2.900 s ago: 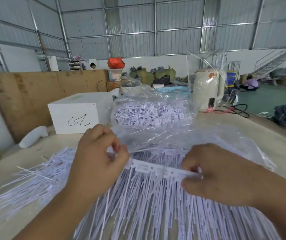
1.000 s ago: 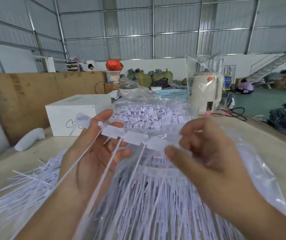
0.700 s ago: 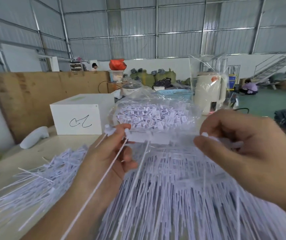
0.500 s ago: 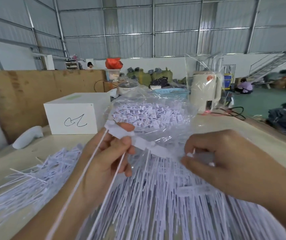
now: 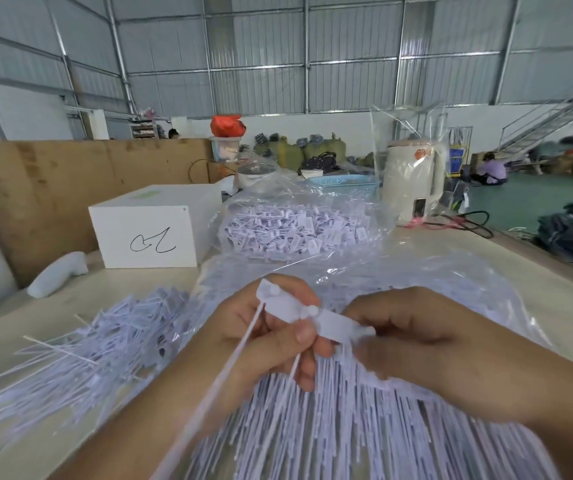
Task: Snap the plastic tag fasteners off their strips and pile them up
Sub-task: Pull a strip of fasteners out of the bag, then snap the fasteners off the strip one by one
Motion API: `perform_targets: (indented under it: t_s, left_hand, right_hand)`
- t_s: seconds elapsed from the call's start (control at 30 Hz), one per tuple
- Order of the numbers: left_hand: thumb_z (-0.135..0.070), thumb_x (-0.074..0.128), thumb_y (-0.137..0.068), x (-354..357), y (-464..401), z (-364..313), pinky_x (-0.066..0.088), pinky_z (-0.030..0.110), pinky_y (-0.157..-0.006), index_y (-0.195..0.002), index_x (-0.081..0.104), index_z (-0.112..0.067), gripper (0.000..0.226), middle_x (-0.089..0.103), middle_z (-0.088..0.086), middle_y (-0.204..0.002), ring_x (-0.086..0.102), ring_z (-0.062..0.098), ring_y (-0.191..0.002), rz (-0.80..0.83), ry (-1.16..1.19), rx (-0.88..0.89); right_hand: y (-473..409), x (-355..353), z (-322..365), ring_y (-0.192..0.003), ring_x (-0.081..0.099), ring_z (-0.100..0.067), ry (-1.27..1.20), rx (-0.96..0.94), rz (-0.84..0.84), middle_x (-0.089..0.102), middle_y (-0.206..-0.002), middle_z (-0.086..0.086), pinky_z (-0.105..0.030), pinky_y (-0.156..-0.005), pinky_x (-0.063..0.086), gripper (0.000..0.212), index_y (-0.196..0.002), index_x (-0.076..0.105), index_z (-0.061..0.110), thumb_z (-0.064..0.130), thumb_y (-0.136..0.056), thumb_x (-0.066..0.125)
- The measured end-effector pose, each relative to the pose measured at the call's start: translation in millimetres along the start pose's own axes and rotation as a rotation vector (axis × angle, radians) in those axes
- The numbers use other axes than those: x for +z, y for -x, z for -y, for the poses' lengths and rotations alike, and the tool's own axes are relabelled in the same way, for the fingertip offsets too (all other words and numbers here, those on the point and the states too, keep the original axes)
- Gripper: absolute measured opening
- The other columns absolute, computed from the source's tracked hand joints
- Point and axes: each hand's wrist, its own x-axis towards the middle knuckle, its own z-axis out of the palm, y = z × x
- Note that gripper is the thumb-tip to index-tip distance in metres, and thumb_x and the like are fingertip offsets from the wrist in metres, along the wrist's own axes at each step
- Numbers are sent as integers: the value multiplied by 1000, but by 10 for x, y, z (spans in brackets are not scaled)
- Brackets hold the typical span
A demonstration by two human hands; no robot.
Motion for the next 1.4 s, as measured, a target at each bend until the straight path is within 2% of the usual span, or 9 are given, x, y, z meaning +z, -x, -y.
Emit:
perform_targets:
  t_s: [0.1, 0.23, 0.43, 0.67, 0.8, 1.0, 1.1, 1.27, 1.4]
  left_hand:
    - [-9, 67, -81, -109, 68, -27, 54, 32, -61, -106, 68, -23, 29, 71, 16, -94, 64, 20, -71, 90, 18, -74]
    - [-8, 57, -81, -181, 45, -186, 54, 33, -60, -103, 62, -15, 23, 64, 29, -108, 63, 25, -69, 254, 208, -212]
    - [-20, 78, -71, -231, 105, -188, 45, 19, -49, -63, 50, -27, 30, 57, -3, -59, 52, 8, -50, 295, -37, -250]
    - [-29, 78, -56, 80, 31, -1, 32, 17, -42, -44, 33, -26, 47, 27, -8, -42, 35, 12, -33, -333, -209, -12]
    - [-24, 79, -60, 108, 14, 8, 36, 20, -42, -46, 31, -23, 50, 27, -2, -42, 31, 12, -36, -510, -54, 24]
    - [-20, 74, -65, 88, 54, -15, 34, 18, -42, -47, 41, -24, 38, 32, -6, -40, 30, 8, -35, -202, 17, -41]
    - [-19, 67, -71, 103, 75, -30, 35, 19, -45, -49, 49, -25, 30, 40, -7, -41, 35, 8, -38, -39, -24, -60]
    - [-26, 70, -69, 169, 49, -49, 36, 21, -46, -47, 48, -25, 30, 39, -5, -43, 35, 11, -40, -171, -58, -41]
    - [-29, 71, -66, 322, 20, 6, 35, 21, -39, -46, 45, -24, 33, 38, -3, -42, 34, 9, -37, -317, 32, -44]
  right_hand:
    - [-15, -44, -38, -50, 33, -11, -13, 38, -63, 35, -54, 6, -24, -51, 25, 44, -75, 62, 8, 51, -86, 63]
    - [-11, -73, -52, -50, 31, -10, -50, 47, -42, 32, -53, 9, -26, -52, 24, 35, -69, 58, 15, 47, -83, 61]
    - [-1, 3, 4, -45, 30, -4, -62, 34, -19, 33, -49, 14, -14, -46, 26, 34, -72, 56, 12, 42, -87, 59]
    - [-93, 247, 6, -39, 32, -8, 149, -24, -349, 39, -45, 8, -21, -42, 26, 30, -69, 50, 25, 48, -88, 52]
    - [-99, 128, 6, -34, 24, -7, -175, 20, -649, 30, -45, 6, -15, -35, 24, 40, -63, 48, 17, 48, -86, 53]
    - [-41, 218, 2, -49, 35, -14, -191, -90, -250, 44, -59, 1, -29, -45, 27, 21, -94, 58, 38, 55, -84, 56]
    - [-46, 252, -8, -55, 38, -30, -204, -64, -69, 49, -69, -20, -39, -52, 29, 27, -101, 62, 37, 57, -84, 57]
    - [-84, 282, 17, -50, 30, -12, -295, -36, -255, 32, -55, 7, -23, -48, 24, 30, -69, 56, 17, 41, -87, 61]
    - [-103, 398, 63, -61, 45, -38, -269, -28, -418, 51, -70, -29, -45, -60, 39, 47, -75, 59, 2, 46, -93, 56]
